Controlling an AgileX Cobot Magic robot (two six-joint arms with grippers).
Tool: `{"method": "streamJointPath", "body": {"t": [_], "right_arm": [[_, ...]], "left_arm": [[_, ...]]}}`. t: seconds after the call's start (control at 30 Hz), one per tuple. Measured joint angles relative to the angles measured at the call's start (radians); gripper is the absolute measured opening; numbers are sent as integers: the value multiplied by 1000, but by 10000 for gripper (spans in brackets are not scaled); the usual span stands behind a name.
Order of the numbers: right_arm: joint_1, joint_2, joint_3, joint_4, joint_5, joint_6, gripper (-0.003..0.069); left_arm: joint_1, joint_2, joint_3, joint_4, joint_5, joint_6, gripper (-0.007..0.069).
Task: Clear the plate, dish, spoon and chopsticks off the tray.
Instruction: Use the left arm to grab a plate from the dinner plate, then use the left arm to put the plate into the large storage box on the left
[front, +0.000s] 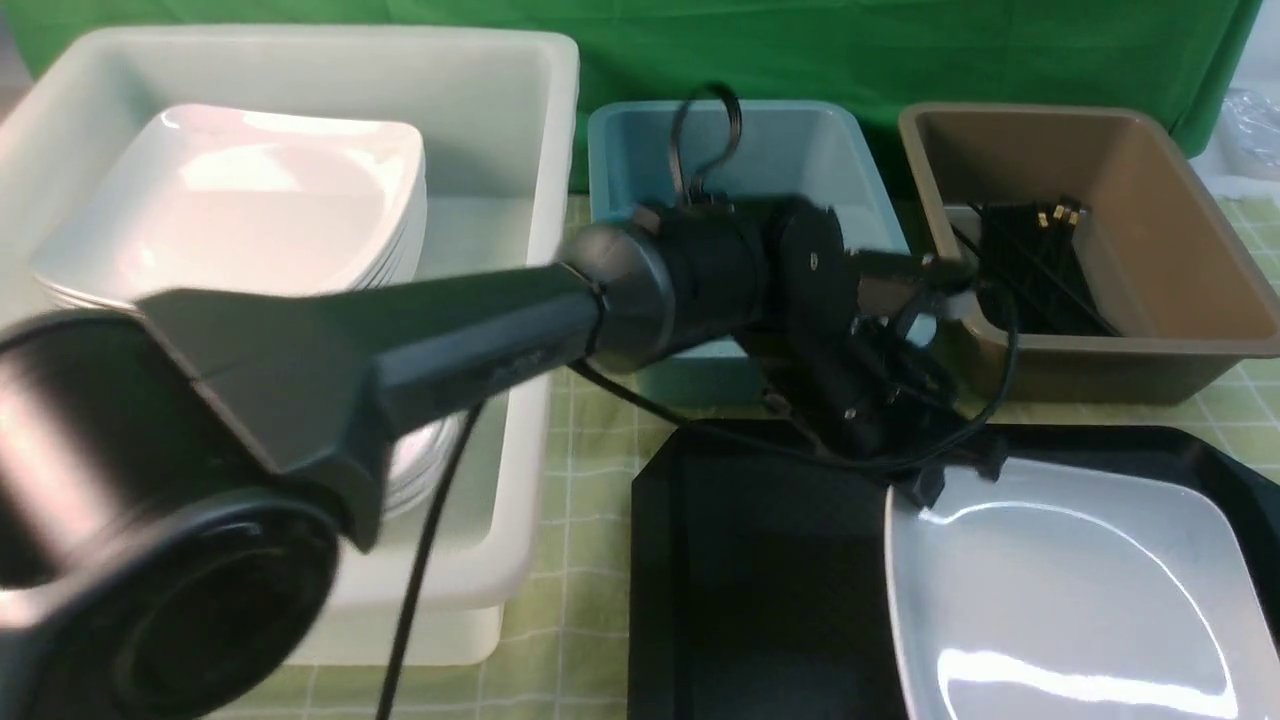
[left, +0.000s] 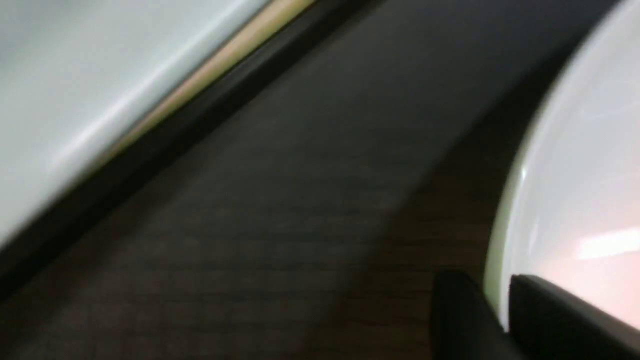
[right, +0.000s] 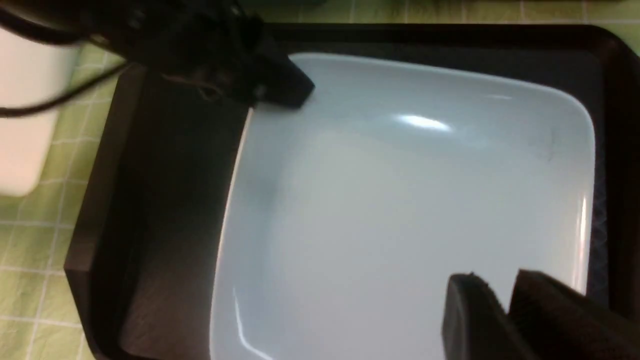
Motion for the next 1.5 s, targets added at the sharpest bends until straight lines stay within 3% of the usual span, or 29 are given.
{"method": "streamJointPath", "body": {"t": [0.13, 0.6, 0.9, 1.0, 1.13, 1.23, 1.27, 1.4, 1.5], "right_arm": [[0, 0, 0, 0, -12, 0, 153], [0, 0, -18, 12, -39, 0, 160], [0, 0, -156, 138, -50, -29, 161], [0, 0, -185, 225, -52, -82, 156], [0, 54, -245, 493, -11, -308, 52], [2, 103, -285, 572, 22, -358, 35], [9, 145, -321, 591, 49, -375, 31], [66, 235, -399, 569, 76, -387, 31], [167, 305, -468, 454, 53, -309, 31]], "left_arm": [[-2, -81, 0, 20, 11, 12, 32], [1, -232, 10, 91, 90, 28, 24], [120, -393, 10, 79, 94, 23, 24], [214, -445, 10, 72, 98, 22, 24], [462, -535, 10, 7, 126, 38, 24], [594, -567, 10, -25, 158, 63, 24], [708, -581, 10, -52, 186, 86, 24], [935, -587, 30, -143, 212, 134, 26], [1135, -587, 114, -313, 163, 206, 26]]}}
